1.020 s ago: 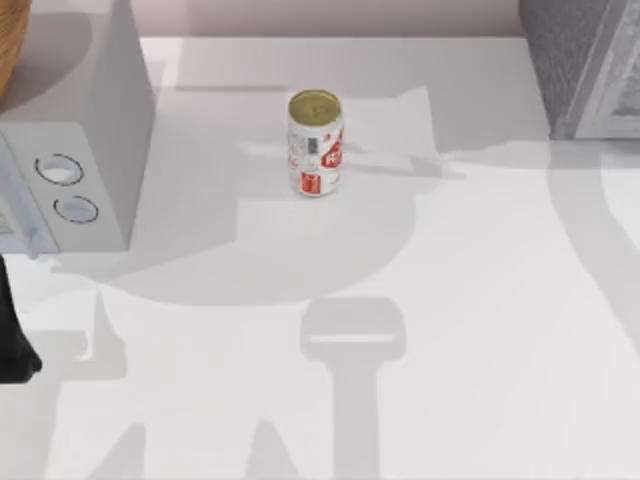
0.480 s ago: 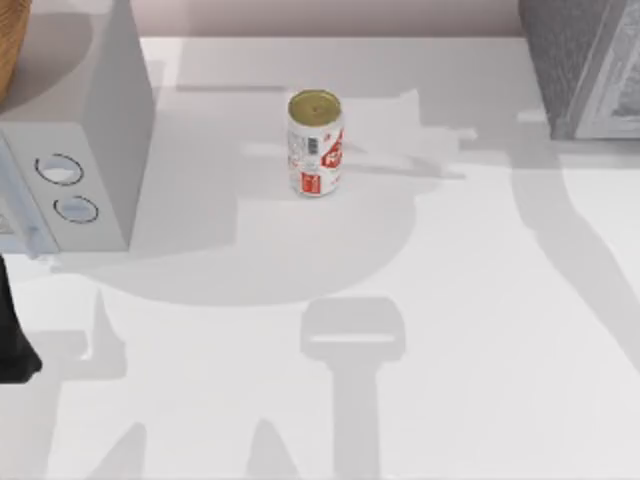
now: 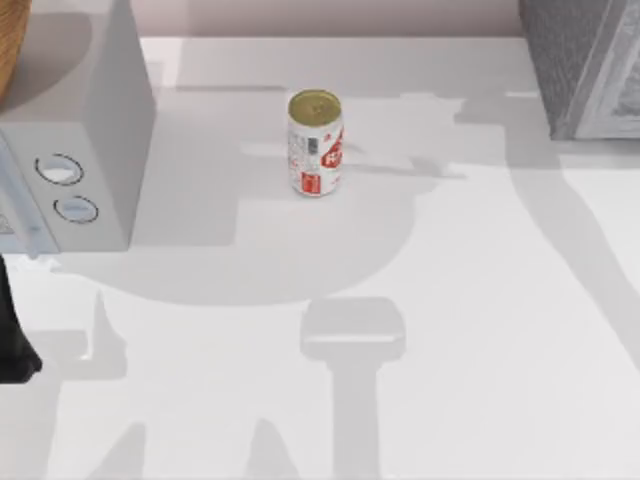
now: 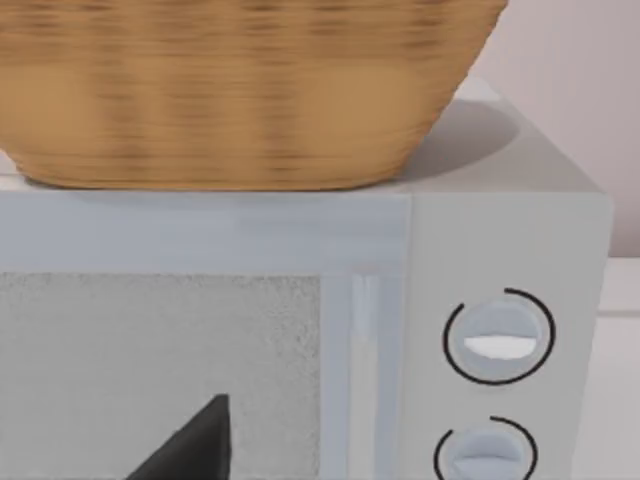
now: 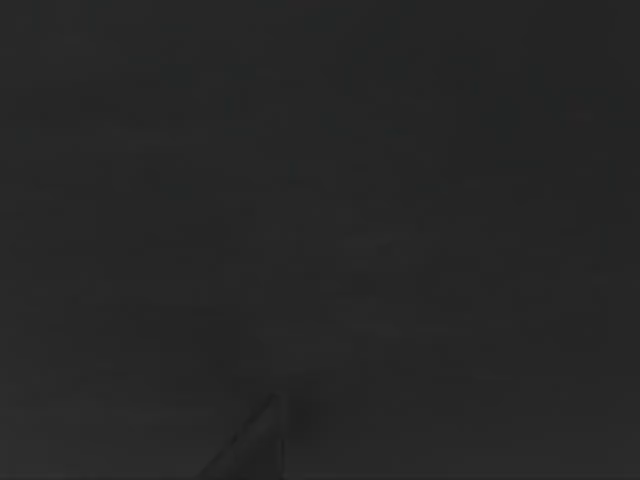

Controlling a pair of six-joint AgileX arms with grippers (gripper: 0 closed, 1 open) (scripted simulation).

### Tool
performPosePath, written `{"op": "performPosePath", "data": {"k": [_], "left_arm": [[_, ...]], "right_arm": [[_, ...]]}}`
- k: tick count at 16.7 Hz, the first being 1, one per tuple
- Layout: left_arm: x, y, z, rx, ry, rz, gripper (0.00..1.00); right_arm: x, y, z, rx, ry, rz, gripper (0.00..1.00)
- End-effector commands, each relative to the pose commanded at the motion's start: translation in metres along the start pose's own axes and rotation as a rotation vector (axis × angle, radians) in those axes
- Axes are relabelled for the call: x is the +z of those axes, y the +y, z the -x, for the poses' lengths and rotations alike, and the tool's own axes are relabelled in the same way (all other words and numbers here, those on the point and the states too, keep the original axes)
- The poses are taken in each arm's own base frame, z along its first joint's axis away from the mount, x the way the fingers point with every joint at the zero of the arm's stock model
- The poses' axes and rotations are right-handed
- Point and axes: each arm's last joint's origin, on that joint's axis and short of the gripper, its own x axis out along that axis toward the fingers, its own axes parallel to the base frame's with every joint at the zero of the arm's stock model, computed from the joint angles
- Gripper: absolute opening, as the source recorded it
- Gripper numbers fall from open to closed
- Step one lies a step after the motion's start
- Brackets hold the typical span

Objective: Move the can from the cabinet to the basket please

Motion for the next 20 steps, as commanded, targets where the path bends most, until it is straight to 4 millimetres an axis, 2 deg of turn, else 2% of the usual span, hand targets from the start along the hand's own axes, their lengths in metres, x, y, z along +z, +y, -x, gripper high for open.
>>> {"op": "performPosePath", "data": {"k": [6, 9, 11, 15, 17, 20], "left_arm": [[0.000, 0.000, 0.000, 0.000, 0.000, 0.000, 1.00], [0.000, 0.000, 0.000, 0.000, 0.000, 0.000, 1.00], [0.000, 0.000, 0.000, 0.000, 0.000, 0.000, 1.00], [0.000, 0.000, 0.000, 0.000, 0.000, 0.000, 1.00], [0.000, 0.000, 0.000, 0.000, 0.000, 0.000, 1.00], [0.000, 0.000, 0.000, 0.000, 0.000, 0.000, 1.00]], "right_arm": [[-0.001, -0.003, 0.011, 0.006, -0.005, 0.001, 1.00], [-0.012, -0.015, 0.025, 0.009, 0.003, 0.006, 1.00], [-0.026, -0.026, 0.040, 0.010, 0.012, 0.010, 1.00], [-0.076, -0.051, 0.079, 0.015, 0.030, 0.013, 1.00], [-0.111, -0.063, 0.102, 0.017, 0.033, 0.011, 1.00], [-0.175, -0.077, 0.132, 0.022, 0.038, 0.005, 1.00]]}}
